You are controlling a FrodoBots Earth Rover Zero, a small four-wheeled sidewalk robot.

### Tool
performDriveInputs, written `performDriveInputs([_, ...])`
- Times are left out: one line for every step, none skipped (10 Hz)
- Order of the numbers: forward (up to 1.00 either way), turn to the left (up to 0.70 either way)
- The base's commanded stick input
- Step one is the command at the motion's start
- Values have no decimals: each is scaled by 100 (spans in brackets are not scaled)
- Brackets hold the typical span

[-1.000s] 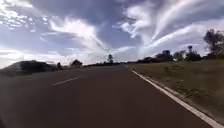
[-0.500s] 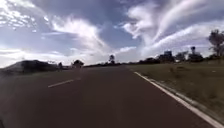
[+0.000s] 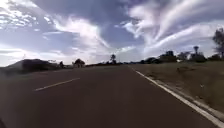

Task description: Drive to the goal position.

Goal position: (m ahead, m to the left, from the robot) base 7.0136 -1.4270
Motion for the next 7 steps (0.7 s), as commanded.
performDriveInputs([100, -40])
performDriveInputs([100, -40])
performDriveInputs([100, -22])
performDriveInputs([100, -1])
performDriveInputs([100, 0])
performDriveInputs([100, 0])
performDriveInputs([100, 0])
